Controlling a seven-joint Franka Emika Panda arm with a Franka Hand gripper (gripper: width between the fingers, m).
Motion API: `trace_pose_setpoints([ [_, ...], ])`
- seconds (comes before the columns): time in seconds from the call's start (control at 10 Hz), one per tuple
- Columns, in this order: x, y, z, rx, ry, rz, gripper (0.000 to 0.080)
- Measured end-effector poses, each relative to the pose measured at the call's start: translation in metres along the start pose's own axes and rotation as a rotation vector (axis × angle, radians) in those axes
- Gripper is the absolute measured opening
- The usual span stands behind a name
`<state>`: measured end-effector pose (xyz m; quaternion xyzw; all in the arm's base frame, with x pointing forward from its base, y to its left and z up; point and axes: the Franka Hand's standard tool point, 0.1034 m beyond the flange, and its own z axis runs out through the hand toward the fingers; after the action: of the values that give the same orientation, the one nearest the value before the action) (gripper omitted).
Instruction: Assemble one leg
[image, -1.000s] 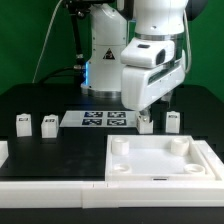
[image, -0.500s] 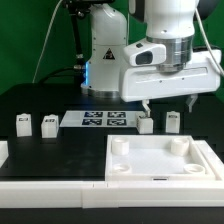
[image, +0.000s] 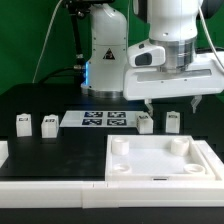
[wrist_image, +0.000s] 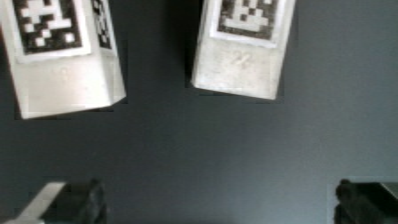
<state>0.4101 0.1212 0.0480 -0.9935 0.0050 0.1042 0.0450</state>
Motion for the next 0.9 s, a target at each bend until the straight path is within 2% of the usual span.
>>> trace_pose_setpoints([
  [0.5, -0.018, -0.014, 0.004, -0.001, -0.486, -0.006, 0.0648],
  [0.7, -0.024, -0.018, 0.01, 0.0, -0.669, -0.014, 0.0648],
  [0.8, -0.029, -0.017, 0.015, -0.002, -0.781, -0.019, 0.0648],
  [0.9, -0.027, -0.013, 0.024, -0.024, -0.828, -0.024, 0.0648],
])
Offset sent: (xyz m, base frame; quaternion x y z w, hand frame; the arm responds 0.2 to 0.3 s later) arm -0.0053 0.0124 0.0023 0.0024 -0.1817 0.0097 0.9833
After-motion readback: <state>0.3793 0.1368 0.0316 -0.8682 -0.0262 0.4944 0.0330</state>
